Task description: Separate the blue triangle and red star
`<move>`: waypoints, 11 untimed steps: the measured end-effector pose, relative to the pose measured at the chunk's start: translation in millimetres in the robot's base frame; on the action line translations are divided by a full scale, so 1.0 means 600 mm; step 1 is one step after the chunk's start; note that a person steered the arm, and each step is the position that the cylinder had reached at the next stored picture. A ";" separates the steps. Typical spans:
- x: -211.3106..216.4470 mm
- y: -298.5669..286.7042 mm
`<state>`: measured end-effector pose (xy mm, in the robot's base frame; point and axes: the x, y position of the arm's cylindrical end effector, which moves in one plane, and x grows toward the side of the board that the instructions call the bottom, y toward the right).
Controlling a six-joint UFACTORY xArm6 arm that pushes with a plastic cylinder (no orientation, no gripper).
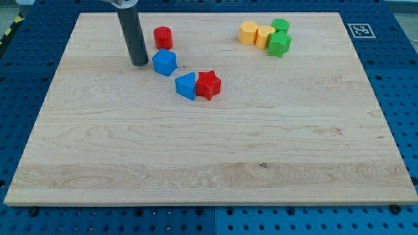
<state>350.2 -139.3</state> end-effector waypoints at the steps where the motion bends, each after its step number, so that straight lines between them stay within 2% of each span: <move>1: 0.020 0.012; 8: 0.035 0.036; 11: 0.108 0.193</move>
